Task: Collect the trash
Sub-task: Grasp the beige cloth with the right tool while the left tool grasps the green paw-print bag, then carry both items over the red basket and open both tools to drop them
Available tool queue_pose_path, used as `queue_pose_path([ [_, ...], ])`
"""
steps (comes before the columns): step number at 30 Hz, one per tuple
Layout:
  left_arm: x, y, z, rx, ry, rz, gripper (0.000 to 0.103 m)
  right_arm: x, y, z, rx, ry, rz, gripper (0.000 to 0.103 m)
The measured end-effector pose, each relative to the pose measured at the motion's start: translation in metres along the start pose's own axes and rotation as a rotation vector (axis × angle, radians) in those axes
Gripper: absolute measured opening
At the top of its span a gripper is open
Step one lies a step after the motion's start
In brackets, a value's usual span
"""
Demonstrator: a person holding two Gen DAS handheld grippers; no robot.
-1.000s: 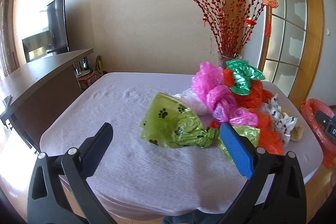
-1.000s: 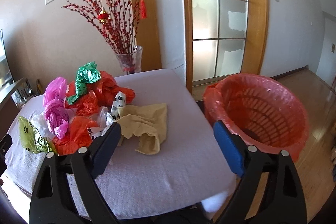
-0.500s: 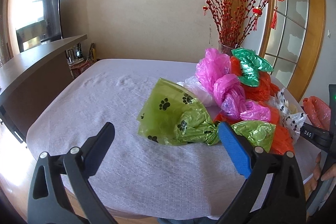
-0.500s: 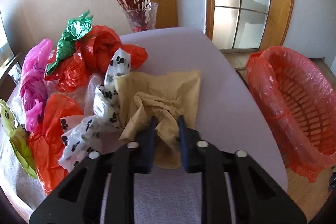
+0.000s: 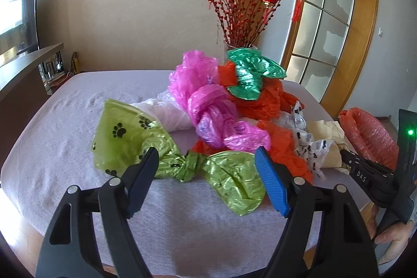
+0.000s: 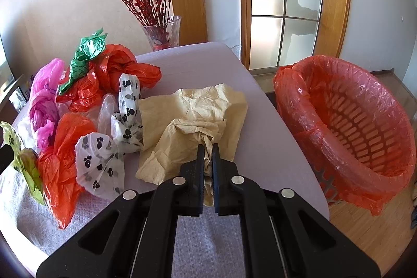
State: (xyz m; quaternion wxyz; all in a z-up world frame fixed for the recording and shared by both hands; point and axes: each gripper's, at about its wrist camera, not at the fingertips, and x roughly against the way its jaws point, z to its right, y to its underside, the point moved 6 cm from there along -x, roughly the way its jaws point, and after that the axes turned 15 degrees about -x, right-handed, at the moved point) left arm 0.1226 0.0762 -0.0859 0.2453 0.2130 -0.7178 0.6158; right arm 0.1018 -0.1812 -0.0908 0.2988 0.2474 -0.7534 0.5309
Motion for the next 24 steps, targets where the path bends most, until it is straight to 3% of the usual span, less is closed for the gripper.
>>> queue_pose_path([
  [4, -0.001, 0.000, 0.020, -0.034, 0.010, -0.004, 0.070, 0.005, 0.002, 0.005, -0.015, -0.009, -0.002, 0.006],
  [10, -0.014, 0.004, 0.030, -0.055, 0.000, -0.038, 0.055, 0.013, 0.005, 0.013, -0.022, -0.006, 0.004, 0.006],
  [14, -0.025, 0.008, 0.031, -0.054, 0.022, -0.072, 0.012, 0.019, 0.005, 0.018, -0.032, -0.005, 0.011, 0.006],
  [15, -0.025, 0.010, 0.028, -0.038, 0.046, -0.075, 0.007, 0.022, 0.004, 0.019, -0.034, -0.008, 0.015, 0.006],
  [24, 0.007, -0.011, -0.004, -0.035, 0.061, -0.005, 0.003, 0.050, -0.012, 0.014, -0.031, -0.062, 0.077, 0.006],
])
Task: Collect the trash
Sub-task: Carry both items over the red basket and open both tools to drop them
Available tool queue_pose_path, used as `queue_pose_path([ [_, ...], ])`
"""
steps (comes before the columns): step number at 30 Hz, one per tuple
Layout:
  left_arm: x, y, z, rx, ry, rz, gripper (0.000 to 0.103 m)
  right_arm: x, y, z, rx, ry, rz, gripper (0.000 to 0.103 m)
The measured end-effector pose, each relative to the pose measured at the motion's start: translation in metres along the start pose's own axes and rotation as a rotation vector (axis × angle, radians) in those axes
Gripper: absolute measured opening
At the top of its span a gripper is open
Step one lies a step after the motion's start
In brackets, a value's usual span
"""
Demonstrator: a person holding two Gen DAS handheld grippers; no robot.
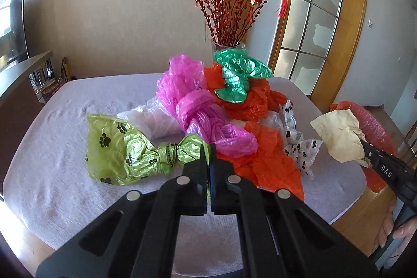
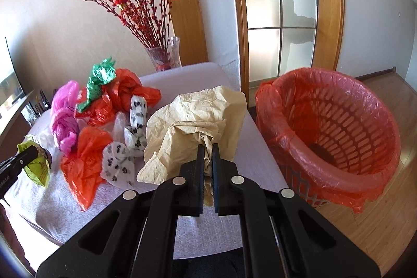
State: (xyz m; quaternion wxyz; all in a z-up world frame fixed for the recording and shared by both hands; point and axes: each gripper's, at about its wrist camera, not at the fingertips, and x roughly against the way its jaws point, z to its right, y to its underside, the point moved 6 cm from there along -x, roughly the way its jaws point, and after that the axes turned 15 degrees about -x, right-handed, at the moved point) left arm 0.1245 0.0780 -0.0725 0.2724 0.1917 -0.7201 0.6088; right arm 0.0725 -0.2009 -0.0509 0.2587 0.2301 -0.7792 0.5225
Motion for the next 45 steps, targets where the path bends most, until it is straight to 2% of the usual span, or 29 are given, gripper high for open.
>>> queue_pose_path([
  [5, 0.016, -0.030, 0.002, -0.025, 0.048, 0.039, 0.003, 0.012, -0.012, -0.004, 0.004, -0.022, 0.035, 0.006],
  [10, 0.034, -0.064, 0.024, -0.066, 0.117, 0.087, 0.003, 0.023, -0.025, -0.004, 0.003, -0.036, 0.059, 0.006],
  [20, 0.054, -0.122, 0.102, -0.163, 0.264, 0.164, 0.003, 0.041, -0.050, 0.019, -0.028, -0.003, 0.097, 0.006],
  [31, 0.022, -0.154, 0.213, -0.239, 0.497, 0.169, 0.003, 0.053, -0.068, 0.088, -0.134, 0.101, 0.133, 0.006],
  [38, -0.008, -0.167, 0.281, -0.300, 0.603, 0.170, 0.003, 0.055, -0.079, 0.139, -0.220, 0.172, 0.160, 0.006],
  [45, -0.030, -0.166, 0.331, -0.320, 0.695, 0.155, 0.003, 0.048, -0.085, 0.184, -0.280, 0.241, 0.164, 0.006],
])
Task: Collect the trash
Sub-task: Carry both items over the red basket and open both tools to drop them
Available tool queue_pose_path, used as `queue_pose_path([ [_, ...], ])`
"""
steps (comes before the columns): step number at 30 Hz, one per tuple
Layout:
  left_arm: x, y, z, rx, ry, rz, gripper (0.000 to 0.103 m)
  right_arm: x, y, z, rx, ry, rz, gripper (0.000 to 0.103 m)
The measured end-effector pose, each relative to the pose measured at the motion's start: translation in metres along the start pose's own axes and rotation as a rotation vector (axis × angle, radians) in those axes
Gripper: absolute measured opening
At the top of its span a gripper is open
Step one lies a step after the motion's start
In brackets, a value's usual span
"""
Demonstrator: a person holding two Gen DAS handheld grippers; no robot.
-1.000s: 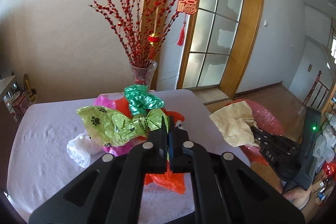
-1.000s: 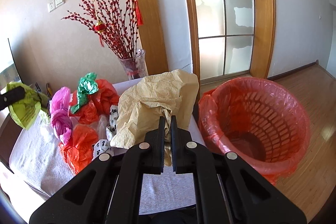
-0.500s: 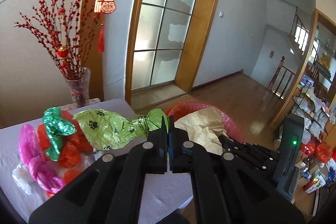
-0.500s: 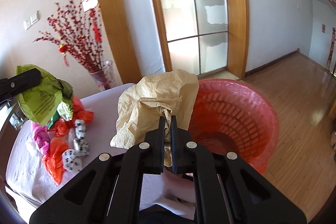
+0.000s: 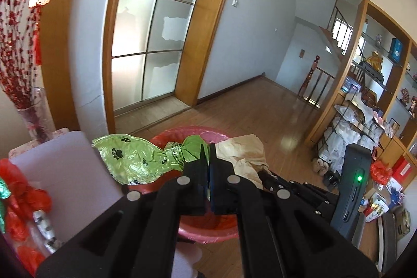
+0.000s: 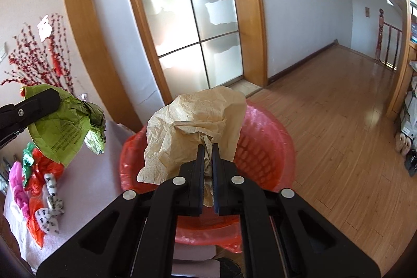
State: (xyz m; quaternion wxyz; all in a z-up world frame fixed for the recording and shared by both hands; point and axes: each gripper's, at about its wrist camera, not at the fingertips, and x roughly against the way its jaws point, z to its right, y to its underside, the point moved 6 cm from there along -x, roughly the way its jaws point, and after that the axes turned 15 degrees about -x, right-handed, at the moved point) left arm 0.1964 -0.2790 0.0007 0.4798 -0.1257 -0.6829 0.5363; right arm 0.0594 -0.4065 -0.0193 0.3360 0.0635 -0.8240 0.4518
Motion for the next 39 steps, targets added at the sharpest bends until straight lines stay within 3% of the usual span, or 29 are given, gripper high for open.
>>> queue_pose_path([
  [11, -0.067, 0.010, 0.008, 0.042, 0.125, -0.066, 0.003, -0.030, -0.009, 0.031, -0.081, 0.029, -0.023, 0.006],
  [16, -0.086, 0.021, 0.001, 0.060, 0.126, -0.103, 0.003, -0.041, -0.004, 0.035, -0.084, 0.028, -0.050, 0.006],
  [20, -0.094, 0.025, -0.007, 0.085, 0.117, -0.125, 0.004, -0.049, -0.002, 0.038, -0.105, 0.003, -0.076, 0.015],
  [24, -0.099, 0.034, -0.014, 0.107, 0.113, -0.149, 0.010, -0.050, 0.001, 0.041, -0.109, -0.002, -0.085, 0.026],
  [32, -0.093, 0.044, -0.025, 0.135, 0.074, -0.165, 0.027, -0.050, 0.004, 0.043, -0.097, 0.034, -0.083, 0.026],
  [39, -0.047, 0.059, -0.040, 0.124, -0.074, -0.145, 0.048, -0.037, 0.008, 0.030, -0.032, 0.042, -0.040, 0.026],
])
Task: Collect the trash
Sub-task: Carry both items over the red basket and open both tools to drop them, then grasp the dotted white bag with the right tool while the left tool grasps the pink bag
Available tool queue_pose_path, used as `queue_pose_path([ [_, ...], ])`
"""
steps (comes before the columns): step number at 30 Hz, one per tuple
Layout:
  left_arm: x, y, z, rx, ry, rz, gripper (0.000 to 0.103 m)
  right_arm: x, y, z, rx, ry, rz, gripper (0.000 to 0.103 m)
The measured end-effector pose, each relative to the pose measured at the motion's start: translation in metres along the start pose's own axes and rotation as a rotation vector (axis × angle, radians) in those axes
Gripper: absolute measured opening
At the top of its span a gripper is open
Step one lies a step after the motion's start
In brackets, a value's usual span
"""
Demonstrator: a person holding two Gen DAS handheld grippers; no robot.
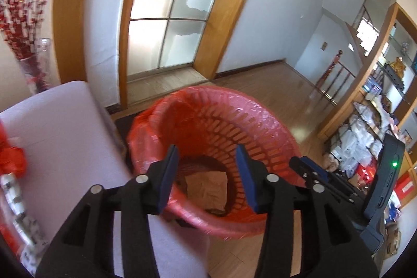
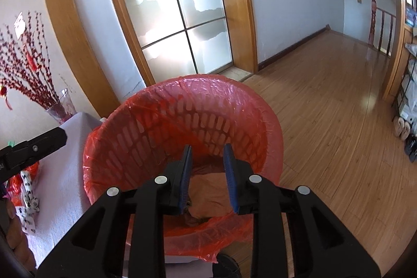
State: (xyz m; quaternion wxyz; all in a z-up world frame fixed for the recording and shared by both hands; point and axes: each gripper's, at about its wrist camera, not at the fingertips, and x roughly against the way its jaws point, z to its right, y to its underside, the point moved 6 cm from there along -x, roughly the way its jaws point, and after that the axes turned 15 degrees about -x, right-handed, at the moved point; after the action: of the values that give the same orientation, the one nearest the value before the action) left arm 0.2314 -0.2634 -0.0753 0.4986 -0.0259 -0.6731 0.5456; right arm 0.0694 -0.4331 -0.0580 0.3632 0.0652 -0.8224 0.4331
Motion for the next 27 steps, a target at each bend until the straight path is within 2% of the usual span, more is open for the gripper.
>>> queue_pose_path([
  [4, 0.042, 0.021, -0.022, 0.014, -0.118, 0.027, 0.056, 0.011, 0.008, -0.024, 0.049, -0.048, 0.007, 0.026],
  [8, 0.091, 0.047, -0.047, 0.027, -0.232, 0.061, 0.061, 0.022, 0.022, -0.063, 0.098, -0.136, -0.024, 0.026],
  [10, 0.120, 0.062, -0.064, 0.042, -0.321, 0.074, 0.063, 0.027, 0.033, -0.085, 0.137, -0.182, -0.045, 0.026],
  [15, 0.181, 0.101, -0.108, 0.106, -0.511, 0.072, 0.068, 0.039, 0.077, -0.157, 0.249, -0.317, -0.121, 0.026],
  [19, 0.220, 0.135, -0.144, 0.199, -0.627, 0.059, 0.070, 0.037, 0.120, -0.209, 0.315, -0.395, -0.198, 0.026],
  [23, 0.250, 0.165, -0.172, 0.267, -0.718, 0.045, 0.071, 0.031, 0.153, -0.242, 0.339, -0.446, -0.291, 0.026],
  [27, 0.266, 0.187, -0.192, 0.326, -0.736, 0.036, 0.072, 0.029, 0.171, -0.262, 0.344, -0.465, -0.331, 0.026],
])
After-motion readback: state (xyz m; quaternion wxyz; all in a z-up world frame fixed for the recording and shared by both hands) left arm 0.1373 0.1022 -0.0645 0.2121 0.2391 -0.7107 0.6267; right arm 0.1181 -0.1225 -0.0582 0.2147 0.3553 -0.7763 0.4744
